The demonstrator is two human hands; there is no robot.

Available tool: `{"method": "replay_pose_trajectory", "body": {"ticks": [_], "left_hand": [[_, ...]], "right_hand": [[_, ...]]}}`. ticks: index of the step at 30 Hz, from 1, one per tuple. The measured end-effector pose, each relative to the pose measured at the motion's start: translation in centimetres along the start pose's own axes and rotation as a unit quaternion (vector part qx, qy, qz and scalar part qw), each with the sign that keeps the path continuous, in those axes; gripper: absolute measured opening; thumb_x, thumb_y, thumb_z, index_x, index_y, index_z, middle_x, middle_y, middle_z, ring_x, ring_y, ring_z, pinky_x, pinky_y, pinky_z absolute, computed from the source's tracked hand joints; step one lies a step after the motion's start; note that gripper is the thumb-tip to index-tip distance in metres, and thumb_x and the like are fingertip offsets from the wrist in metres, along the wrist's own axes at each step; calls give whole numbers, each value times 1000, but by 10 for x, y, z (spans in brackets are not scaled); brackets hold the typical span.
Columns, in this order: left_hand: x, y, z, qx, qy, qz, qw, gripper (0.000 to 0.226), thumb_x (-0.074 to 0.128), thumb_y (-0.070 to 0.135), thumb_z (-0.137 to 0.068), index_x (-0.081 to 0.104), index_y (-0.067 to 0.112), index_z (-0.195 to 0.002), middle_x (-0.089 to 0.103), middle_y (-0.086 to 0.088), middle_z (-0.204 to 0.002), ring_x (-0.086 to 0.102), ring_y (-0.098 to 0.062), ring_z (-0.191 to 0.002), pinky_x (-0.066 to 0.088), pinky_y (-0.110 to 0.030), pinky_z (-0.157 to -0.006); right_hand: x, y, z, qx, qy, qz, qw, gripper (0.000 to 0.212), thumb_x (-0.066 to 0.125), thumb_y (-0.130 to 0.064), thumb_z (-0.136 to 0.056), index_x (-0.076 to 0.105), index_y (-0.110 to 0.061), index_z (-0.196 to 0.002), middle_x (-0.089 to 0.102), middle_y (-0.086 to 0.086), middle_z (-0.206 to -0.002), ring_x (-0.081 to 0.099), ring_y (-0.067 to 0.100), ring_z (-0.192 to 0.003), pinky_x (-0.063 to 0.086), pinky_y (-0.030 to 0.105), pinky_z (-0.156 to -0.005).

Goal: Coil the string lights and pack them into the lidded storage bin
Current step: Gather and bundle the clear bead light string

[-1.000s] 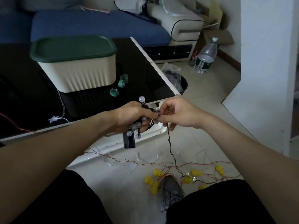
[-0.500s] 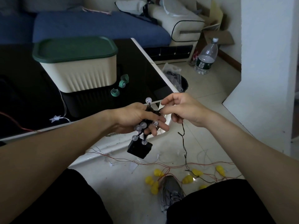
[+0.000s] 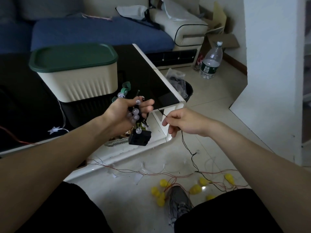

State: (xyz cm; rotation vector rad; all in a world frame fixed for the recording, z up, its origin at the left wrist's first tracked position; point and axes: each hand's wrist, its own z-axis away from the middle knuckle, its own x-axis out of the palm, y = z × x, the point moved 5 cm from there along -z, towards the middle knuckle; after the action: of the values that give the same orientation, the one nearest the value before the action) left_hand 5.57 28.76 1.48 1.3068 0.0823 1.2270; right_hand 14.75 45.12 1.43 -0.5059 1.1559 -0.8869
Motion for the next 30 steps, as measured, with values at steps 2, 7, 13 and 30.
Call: {"method": "replay_pose_trajectory", "body": {"ticks": [2, 7, 13, 30], "left_hand": [[4, -3, 0, 0, -2, -15, 1000, 32, 32, 8, -105, 52, 10, -80, 73, -13, -111, 73, -15, -93, 45, -14, -63], [16, -14, 2, -9, -38, -86, 996, 29, 40, 14, -105, 60, -5, -97, 75, -13, -92, 67, -14, -94, 55, -21, -85], [20, -17, 5, -11, -74, -193, 978, 16, 57, 10, -91, 61, -5, -88, 63, -9, -69, 61, -14, -56, 52, -25, -54], [26, -28, 16, -49, -147, -311, 938, 37, 52, 25, -99, 67, 0, -75, 61, -8, -56, 49, -13, -44, 32, -41, -74]], "right_hand": [[10, -9, 1, -9, -26, 77, 997, 23, 46, -19, -106, 67, -11, -110, 68, 0, -76, 65, 10, -64, 51, 22, -68], [34, -35, 4, -57, -48, 205, 976, 28, 51, -20, -103, 69, -10, -84, 69, 3, -78, 55, 9, -60, 45, 25, -61], [34, -40, 7, -46, -59, 219, 973, 36, 61, -24, -98, 67, -18, -63, 65, -13, -54, 56, -2, -51, 40, 15, -53], [6, -43, 11, -116, 63, 13, 991, 28, 93, -31, -67, 73, -12, -75, 73, 0, -63, 66, 10, -56, 53, 23, -57]]}}
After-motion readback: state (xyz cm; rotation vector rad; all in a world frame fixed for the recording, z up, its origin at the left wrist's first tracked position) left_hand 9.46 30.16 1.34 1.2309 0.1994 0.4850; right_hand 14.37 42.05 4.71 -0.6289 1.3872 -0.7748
